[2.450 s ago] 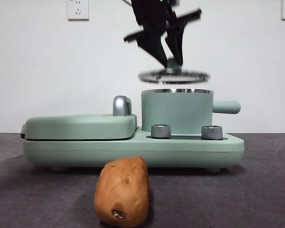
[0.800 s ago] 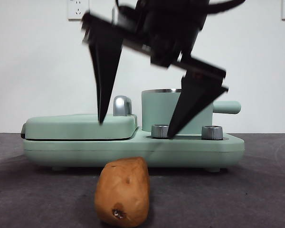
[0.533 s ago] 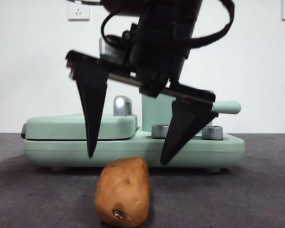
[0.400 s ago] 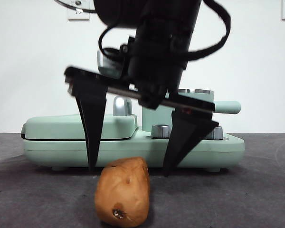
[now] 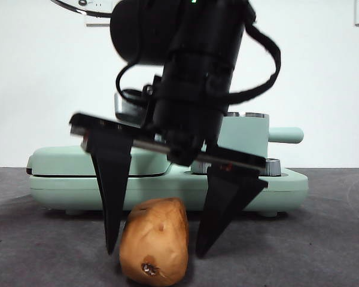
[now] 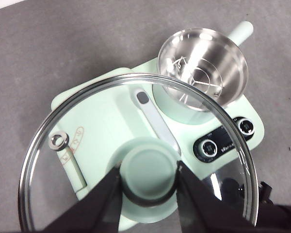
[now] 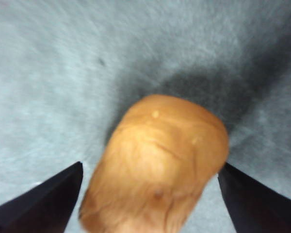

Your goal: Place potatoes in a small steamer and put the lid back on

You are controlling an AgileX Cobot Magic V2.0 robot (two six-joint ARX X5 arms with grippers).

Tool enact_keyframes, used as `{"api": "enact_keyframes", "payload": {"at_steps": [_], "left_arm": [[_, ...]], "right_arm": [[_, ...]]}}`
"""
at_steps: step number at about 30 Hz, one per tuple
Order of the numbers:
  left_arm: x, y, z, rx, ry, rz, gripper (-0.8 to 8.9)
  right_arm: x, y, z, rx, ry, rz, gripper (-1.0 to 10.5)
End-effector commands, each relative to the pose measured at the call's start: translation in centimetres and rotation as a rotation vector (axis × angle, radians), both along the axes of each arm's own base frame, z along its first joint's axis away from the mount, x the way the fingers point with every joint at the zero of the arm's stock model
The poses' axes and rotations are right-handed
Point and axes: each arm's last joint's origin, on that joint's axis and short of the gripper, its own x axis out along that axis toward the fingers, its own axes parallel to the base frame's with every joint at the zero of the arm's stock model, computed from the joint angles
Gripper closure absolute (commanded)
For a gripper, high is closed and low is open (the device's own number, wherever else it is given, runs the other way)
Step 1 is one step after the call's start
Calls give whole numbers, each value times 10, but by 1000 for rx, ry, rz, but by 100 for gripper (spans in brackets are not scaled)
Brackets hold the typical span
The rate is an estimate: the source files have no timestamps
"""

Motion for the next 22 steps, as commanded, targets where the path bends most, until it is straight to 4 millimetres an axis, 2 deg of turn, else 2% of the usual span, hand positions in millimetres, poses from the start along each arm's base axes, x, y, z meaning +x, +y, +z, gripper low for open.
{"api": "enact_keyframes", "payload": {"at_steps": [1,4,6,12,17,22], "left_arm": [[-9,3,4,-12,-32,-16,793],[-19,7,-2,-12,-39,-20,796],[-25,11,-9,-14,-44,-21,797],[-45,21,-41,-20,-75,-29,797],[-57,27,-71,-14,-66,-31,796],[-69,32,-93,-20,-78,-36,796]], "right_arm": [[-1,7,-4,-1,3,10,628],[0,7,-5,-4,-3,16,758],[0,8,-4,0,-5,20,804],[4,5,10,12,-7,24,810],[20,0,50,-28,7,72,810],[48,-16,108,-19,-44,89,810]]}}
